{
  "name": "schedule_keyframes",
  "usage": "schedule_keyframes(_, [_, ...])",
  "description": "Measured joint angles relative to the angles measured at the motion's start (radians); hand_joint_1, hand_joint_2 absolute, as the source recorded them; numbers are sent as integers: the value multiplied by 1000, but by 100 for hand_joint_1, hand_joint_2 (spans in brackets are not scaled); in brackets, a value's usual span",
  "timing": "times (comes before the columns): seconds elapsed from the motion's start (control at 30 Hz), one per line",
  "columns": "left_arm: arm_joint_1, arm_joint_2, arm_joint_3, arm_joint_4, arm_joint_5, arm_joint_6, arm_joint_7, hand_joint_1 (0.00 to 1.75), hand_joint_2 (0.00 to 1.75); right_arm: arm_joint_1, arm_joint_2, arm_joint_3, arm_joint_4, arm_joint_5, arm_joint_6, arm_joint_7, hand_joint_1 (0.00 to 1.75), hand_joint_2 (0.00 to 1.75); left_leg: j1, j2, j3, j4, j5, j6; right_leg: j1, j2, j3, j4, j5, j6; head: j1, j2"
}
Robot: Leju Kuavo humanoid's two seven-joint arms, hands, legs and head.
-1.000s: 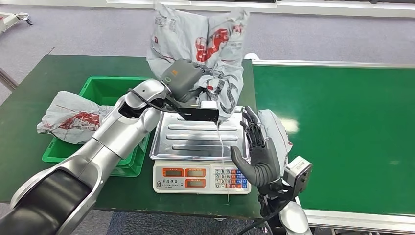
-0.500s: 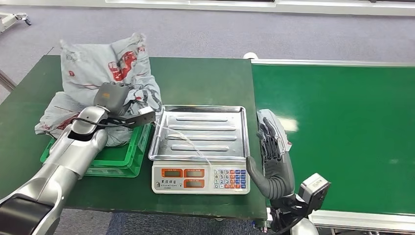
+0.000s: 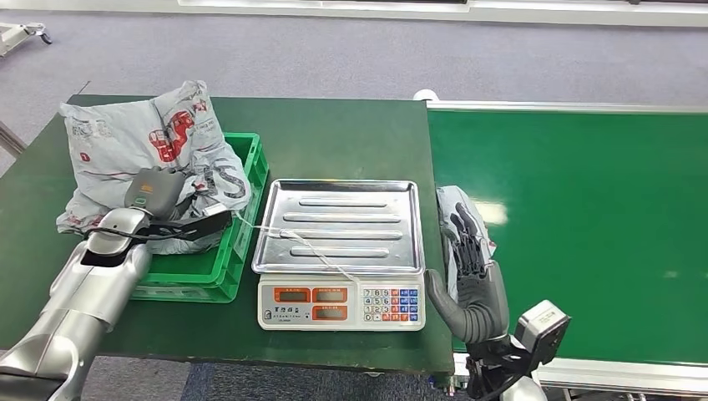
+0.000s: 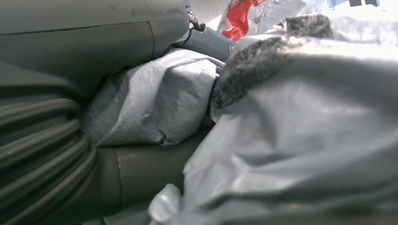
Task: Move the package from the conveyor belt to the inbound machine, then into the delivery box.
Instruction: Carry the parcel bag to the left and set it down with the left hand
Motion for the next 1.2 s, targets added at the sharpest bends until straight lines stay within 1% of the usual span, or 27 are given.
schedule_keyframes(0.1, [19,1,23,-24,26,1,-21,0,175,-1,5,-3,-2,2,1,9,0,175,0,0,0,0,0,0,0,0,0,0,0,0,0,0])
schedule_keyframes(0.23, [35,-5,49,-60,107,-5,-82,0,175,-3,10,-7,-3,3,0,18,0,175,0,0,0,0,0,0,1,0,0,0,0,0,0,0])
schedule_keyframes(0.33, [39,-14,62,-84,149,-13,-107,0,175,-3,12,-8,-3,3,-1,22,0,175,0,-1,0,0,0,0,1,-1,0,0,0,0,0,0])
schedule_keyframes(0.63, [51,-22,75,-119,186,-21,-124,0,175,-3,13,-9,-3,4,-5,23,0,175,0,-1,0,0,0,0,1,-1,0,0,0,0,0,0])
schedule_keyframes(0.97, [54,-29,84,-127,193,-22,-128,0,175,-3,14,-10,-3,5,-7,23,0,175,0,-1,0,0,0,0,1,-1,0,0,0,0,0,0])
schedule_keyframes(1.2, [54,-36,92,-131,225,-41,-145,0,175,-3,14,-10,-3,6,-9,24,0,175,0,-1,0,0,0,0,1,-1,0,0,0,0,0,0])
